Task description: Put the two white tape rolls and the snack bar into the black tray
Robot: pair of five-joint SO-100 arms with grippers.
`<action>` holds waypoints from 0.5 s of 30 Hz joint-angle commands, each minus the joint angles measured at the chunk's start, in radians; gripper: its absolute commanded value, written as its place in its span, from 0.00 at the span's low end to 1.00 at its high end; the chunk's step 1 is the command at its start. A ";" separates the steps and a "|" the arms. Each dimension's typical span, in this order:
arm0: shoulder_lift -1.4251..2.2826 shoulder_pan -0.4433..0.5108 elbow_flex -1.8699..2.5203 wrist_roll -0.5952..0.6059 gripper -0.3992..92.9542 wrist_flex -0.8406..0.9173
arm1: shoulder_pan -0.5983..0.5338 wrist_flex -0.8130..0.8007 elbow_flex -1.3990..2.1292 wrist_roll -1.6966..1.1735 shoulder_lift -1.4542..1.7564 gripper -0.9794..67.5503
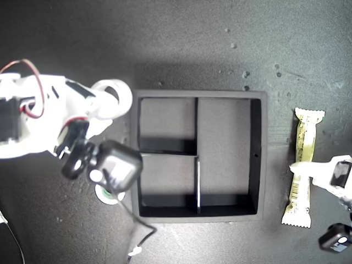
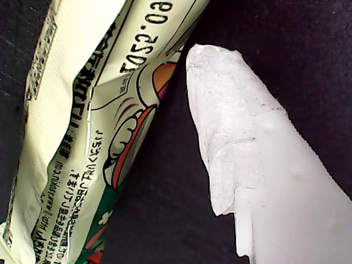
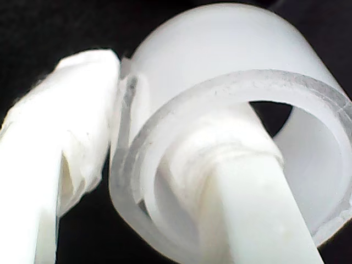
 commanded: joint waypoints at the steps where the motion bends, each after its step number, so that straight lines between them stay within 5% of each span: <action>1: 0.038 0.048 -0.143 0.028 0.01 0.011 | 0.040 -0.046 0.021 -0.302 -0.005 0.31; 5: -0.009 0.092 -0.236 0.037 0.01 0.012 | 0.069 -0.126 0.072 -0.304 -0.005 0.11; 11: -0.066 0.123 -0.282 0.005 0.01 0.023 | 0.060 -0.149 0.077 -0.310 -0.005 0.01; 15: -0.179 0.127 -0.334 -0.029 0.01 0.021 | 0.009 0.026 -0.091 -0.351 -0.003 0.01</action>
